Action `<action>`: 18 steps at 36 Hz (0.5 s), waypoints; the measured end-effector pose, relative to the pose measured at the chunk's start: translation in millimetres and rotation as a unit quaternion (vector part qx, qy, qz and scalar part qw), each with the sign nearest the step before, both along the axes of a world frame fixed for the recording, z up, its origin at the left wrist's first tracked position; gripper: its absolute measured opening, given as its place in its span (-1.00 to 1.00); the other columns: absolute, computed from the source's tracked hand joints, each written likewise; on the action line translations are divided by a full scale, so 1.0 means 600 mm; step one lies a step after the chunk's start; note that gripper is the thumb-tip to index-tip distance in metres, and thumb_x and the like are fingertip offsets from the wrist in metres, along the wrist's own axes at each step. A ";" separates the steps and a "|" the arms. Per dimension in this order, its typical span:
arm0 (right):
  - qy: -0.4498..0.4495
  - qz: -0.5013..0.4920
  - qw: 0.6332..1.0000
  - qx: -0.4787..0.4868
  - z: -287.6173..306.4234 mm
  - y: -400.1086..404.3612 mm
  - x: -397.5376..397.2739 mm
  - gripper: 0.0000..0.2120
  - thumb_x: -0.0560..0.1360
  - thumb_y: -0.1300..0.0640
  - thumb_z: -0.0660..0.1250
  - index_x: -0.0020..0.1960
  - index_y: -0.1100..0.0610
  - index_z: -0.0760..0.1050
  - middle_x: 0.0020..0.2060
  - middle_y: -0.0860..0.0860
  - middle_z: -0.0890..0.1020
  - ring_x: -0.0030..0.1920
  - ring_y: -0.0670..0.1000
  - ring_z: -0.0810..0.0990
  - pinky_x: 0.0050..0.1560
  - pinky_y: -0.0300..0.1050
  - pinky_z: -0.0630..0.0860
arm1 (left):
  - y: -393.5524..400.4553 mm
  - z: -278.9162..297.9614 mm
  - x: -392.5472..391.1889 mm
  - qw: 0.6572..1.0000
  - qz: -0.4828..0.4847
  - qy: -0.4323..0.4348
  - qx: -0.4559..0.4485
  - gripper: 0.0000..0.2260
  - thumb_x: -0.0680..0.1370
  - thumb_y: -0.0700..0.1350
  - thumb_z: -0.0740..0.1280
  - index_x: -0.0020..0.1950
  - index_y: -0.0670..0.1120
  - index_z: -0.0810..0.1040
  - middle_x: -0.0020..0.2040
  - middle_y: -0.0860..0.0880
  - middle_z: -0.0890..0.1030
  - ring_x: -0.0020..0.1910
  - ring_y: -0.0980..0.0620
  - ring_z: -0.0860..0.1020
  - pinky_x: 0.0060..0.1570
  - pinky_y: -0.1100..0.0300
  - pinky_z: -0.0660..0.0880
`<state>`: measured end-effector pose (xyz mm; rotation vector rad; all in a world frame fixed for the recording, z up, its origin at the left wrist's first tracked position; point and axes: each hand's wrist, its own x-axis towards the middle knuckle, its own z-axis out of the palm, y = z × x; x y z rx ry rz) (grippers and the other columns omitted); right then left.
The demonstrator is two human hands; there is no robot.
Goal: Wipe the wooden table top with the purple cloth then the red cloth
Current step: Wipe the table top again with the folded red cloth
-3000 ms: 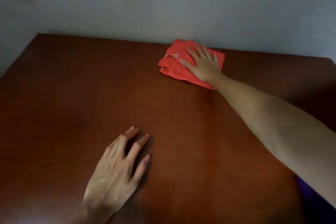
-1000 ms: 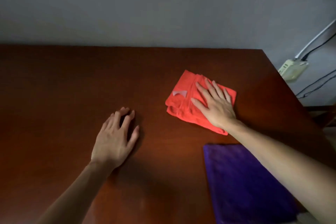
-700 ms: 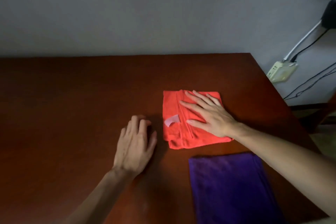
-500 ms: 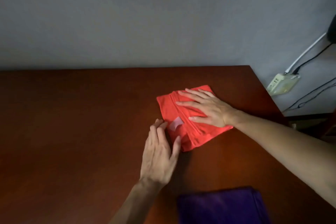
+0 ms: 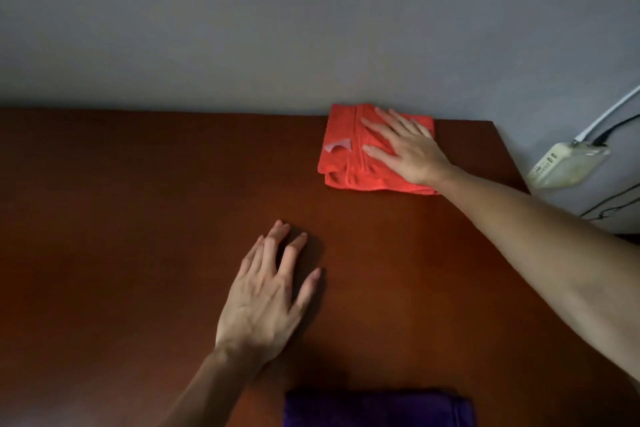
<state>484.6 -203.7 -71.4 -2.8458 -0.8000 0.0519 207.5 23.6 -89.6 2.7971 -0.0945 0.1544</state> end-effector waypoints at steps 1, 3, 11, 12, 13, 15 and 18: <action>-0.007 -0.032 0.999 0.003 -0.006 -0.003 -0.013 -0.27 0.53 -0.48 -0.09 0.63 -0.24 0.09 0.68 -0.09 0.07 0.67 0.00 0.00 0.64 0.14 -0.04 | 0.001 0.000 0.000 1.000 0.001 0.000 -0.002 -0.50 0.65 0.23 0.02 0.50 0.00 0.31 0.51 -0.08 0.31 0.58 0.03 0.14 0.53 0.17 -0.03; -0.024 -0.099 0.995 0.012 -0.016 -0.012 -0.050 -0.35 0.60 -0.42 0.00 0.64 -0.24 0.10 0.67 -0.07 0.08 0.67 0.02 0.01 0.63 0.10 -0.06 | 0.001 0.001 0.000 1.000 0.003 -0.002 -0.004 -0.48 0.64 0.24 0.01 0.50 0.01 0.30 0.51 -0.08 0.31 0.57 0.01 0.16 0.53 0.16 0.00; -0.050 -0.182 0.982 0.031 -0.028 -0.095 -0.312 -0.26 0.51 -0.47 -0.15 0.62 -0.23 0.17 0.66 -0.08 0.14 0.66 0.03 0.06 0.61 0.10 -0.02 | 0.000 0.001 -0.005 1.000 0.007 0.004 -0.022 -0.45 0.59 0.25 0.08 0.47 -0.02 0.35 0.43 -0.12 0.35 0.49 -0.12 0.31 0.42 -0.03 0.26; -0.053 -0.173 0.983 0.028 -0.029 -0.109 -0.345 -0.27 0.52 -0.46 -0.13 0.62 -0.23 0.17 0.66 -0.08 0.14 0.66 0.03 0.07 0.61 0.11 0.00 | -0.001 0.003 -0.007 1.000 0.005 0.003 -0.025 -0.47 0.59 0.24 0.10 0.46 -0.02 0.37 0.41 -0.12 0.36 0.45 -0.13 0.35 0.39 -0.05 0.29; -0.055 -0.163 0.985 0.025 -0.029 -0.123 -0.375 -0.28 0.54 -0.45 -0.11 0.62 -0.23 0.17 0.66 -0.08 0.15 0.66 0.03 0.07 0.61 0.11 0.02 | -0.003 0.005 -0.010 1.000 0.001 0.000 -0.026 -0.49 0.59 0.22 0.11 0.45 -0.02 0.38 0.39 -0.12 0.37 0.41 -0.14 0.39 0.36 -0.06 0.32; -0.062 -0.138 0.988 0.020 -0.029 -0.148 -0.421 -0.30 0.55 -0.45 -0.07 0.63 -0.22 0.17 0.66 -0.08 0.15 0.66 0.02 0.08 0.61 0.13 0.06 | -0.007 0.011 -0.016 1.000 -0.011 -0.007 -0.007 -0.55 0.61 0.16 0.12 0.43 -0.02 0.41 0.37 -0.11 0.38 0.30 -0.16 0.46 0.25 -0.07 0.38; -0.053 -0.093 0.994 0.008 -0.030 -0.172 -0.443 -0.29 0.56 -0.48 -0.10 0.64 -0.24 0.11 0.67 -0.10 0.09 0.67 -0.01 0.01 0.62 0.14 0.05 | -0.026 0.019 -0.024 0.999 -0.029 -0.014 0.016 -0.59 0.61 0.12 0.10 0.39 -0.01 0.45 0.36 -0.12 0.40 0.24 -0.18 0.50 0.14 -0.06 0.40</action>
